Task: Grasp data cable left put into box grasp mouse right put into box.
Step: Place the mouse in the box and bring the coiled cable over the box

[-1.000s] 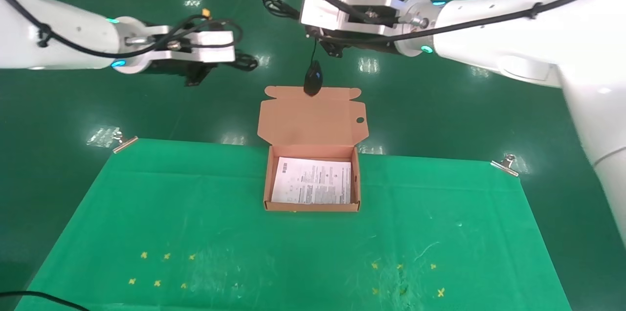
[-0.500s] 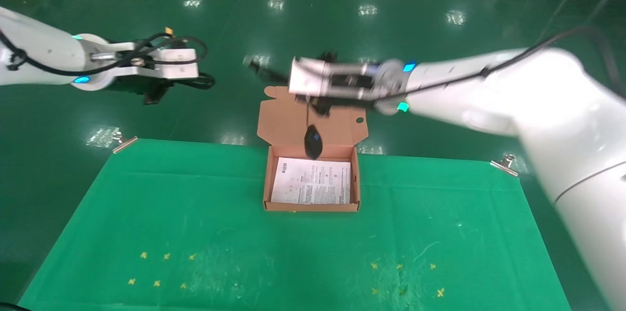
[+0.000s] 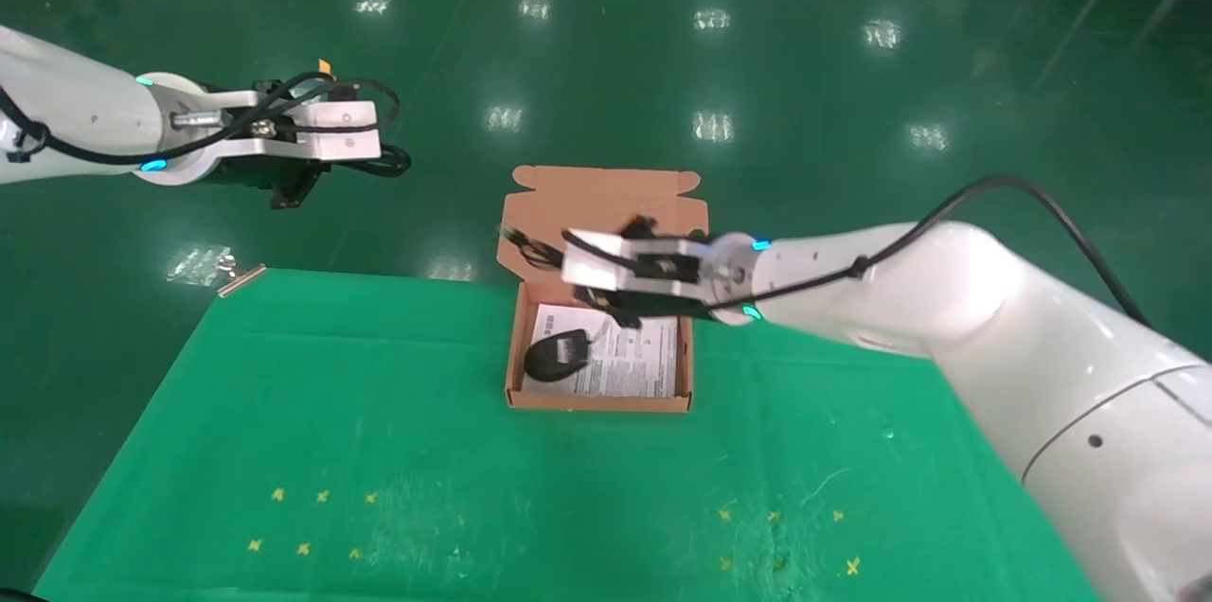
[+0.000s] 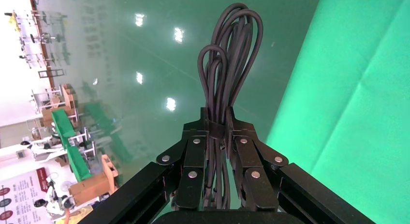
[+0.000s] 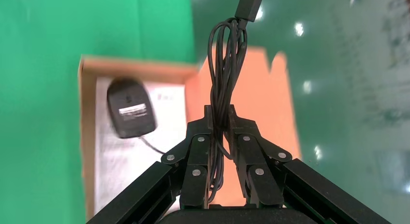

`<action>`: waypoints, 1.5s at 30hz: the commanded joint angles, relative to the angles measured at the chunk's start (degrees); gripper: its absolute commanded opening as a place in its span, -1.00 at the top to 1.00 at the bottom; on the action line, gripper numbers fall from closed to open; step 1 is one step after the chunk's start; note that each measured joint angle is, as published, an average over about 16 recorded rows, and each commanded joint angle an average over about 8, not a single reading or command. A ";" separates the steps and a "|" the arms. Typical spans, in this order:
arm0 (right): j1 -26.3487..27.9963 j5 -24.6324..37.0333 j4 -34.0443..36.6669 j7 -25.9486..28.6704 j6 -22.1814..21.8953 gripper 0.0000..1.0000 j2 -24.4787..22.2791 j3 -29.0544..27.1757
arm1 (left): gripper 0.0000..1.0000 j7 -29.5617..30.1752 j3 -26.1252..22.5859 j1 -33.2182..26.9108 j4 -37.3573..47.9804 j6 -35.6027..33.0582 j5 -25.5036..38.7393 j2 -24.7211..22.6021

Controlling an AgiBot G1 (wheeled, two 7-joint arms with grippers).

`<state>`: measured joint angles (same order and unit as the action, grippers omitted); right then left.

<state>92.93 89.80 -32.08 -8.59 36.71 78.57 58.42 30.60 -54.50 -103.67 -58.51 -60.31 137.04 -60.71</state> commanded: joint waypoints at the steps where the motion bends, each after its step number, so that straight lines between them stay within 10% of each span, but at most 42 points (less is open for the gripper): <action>1: -0.41 -0.05 1.04 1.21 -1.01 1.00 0.02 2.29 | 1.00 0.26 -0.01 0.08 -0.33 -0.11 0.15 0.09; 7: -0.75 -1.69 0.22 2.28 -3.05 0.90 0.12 7.51 | 1.00 0.49 -0.02 0.16 -0.63 -0.21 0.28 0.16; 15: -0.33 -3.18 -1.12 2.96 -3.84 -1.00 -0.07 11.49 | 1.00 0.55 -0.02 0.21 -0.81 -0.29 0.36 0.21; 34: -0.81 -5.96 -3.25 4.99 -5.42 -1.00 -3.64 11.42 | 1.00 -1.13 -0.08 2.36 2.26 3.68 -2.00 -3.36; 45: 0.59 -8.11 -8.98 6.21 -6.61 -1.00 -14.52 8.48 | 1.00 -10.28 0.56 6.99 13.01 17.18 -9.25 -11.36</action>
<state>93.43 82.11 -41.38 -2.09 30.12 64.07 67.20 19.77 -54.04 -96.84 -45.32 -43.53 127.41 -72.10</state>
